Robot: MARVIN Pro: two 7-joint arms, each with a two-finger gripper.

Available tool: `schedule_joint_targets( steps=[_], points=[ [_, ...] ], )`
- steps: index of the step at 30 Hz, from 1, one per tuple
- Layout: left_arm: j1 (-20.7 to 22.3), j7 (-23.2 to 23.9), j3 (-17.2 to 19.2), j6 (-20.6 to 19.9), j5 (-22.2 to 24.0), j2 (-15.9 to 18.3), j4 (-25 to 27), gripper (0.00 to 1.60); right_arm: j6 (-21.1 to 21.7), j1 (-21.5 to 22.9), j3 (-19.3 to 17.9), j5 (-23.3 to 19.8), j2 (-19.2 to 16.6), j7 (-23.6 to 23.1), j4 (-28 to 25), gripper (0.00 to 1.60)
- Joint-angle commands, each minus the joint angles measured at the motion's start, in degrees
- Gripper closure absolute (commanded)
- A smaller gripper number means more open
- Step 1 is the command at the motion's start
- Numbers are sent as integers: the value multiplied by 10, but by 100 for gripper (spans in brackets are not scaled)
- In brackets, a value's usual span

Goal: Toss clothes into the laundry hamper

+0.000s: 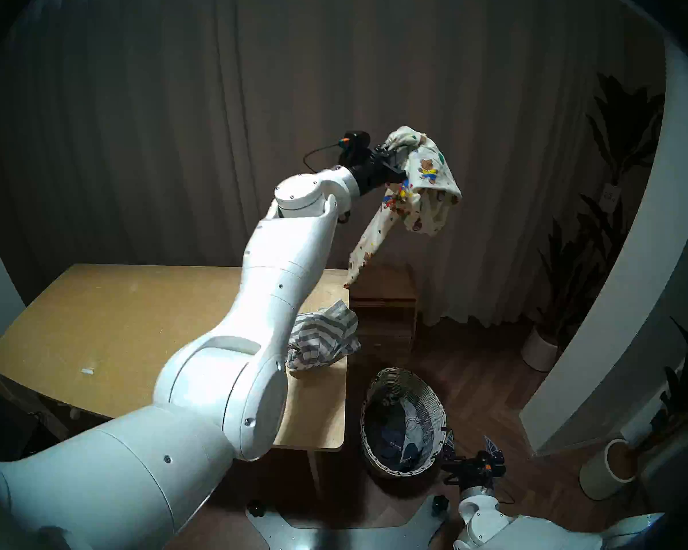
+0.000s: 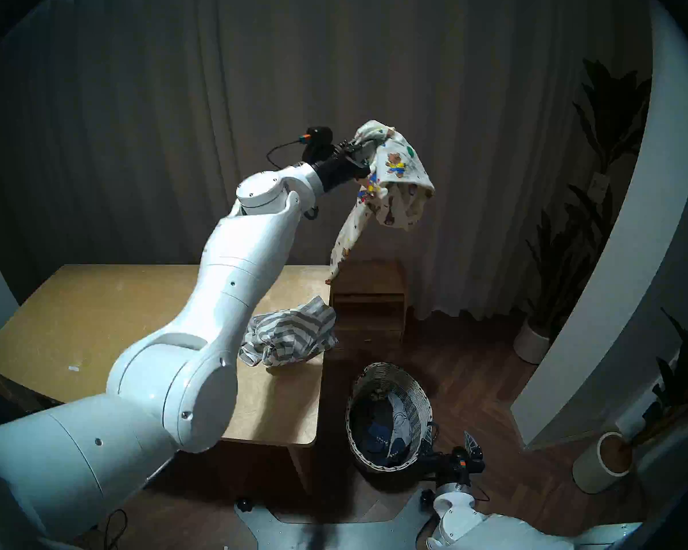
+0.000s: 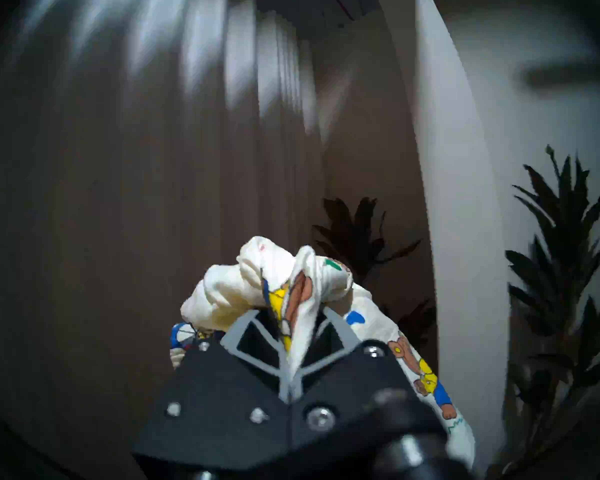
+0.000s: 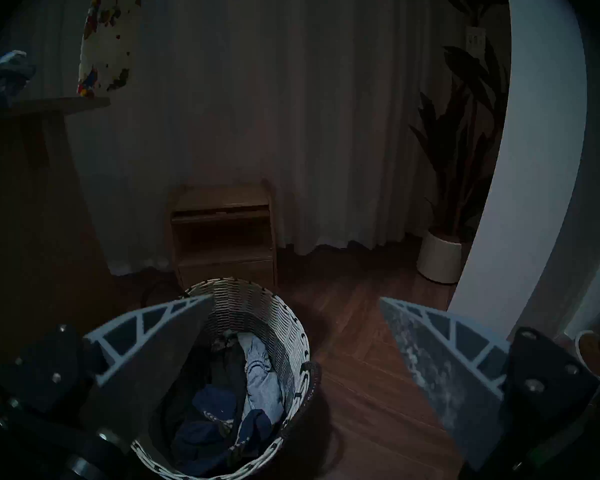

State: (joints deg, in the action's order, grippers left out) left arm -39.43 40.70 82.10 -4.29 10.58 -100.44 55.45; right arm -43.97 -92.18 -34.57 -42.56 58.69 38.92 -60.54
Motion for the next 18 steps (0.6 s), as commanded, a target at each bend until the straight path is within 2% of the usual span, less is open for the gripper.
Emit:
schedule_joint_targets(
  steps=[1,4,7,8,9,14,15,17,18],
  points=[
    [-60,31,-11,-29,28,-25,37,160,-4,-17,-5,4,-31,12,-46,0],
    [-95,44,-12,-42,39,-27,72,160,-1,-28,-5,5,-42,20,-66,0],
    [-115,57,-10,-51,51,-27,84,160,2,-37,-6,5,-54,27,-85,0],
    [-129,56,-9,-55,52,-24,107,160,3,-40,-6,6,-59,30,-93,0],
    [-124,60,-8,-51,55,-24,93,160,4,-43,-7,6,-63,33,-100,0],
    [-182,61,-12,-65,53,-15,141,160,10,-57,-10,4,-85,48,-132,0],
    [-186,64,-16,-64,51,-15,138,160,11,-60,-10,4,-89,51,-135,0],
    [-215,67,-38,-72,38,-12,166,160,18,-64,-11,-1,-91,58,-135,0],
    [-211,68,-49,-72,33,-10,156,160,22,-65,-11,-2,-91,60,-134,0]
  ],
)
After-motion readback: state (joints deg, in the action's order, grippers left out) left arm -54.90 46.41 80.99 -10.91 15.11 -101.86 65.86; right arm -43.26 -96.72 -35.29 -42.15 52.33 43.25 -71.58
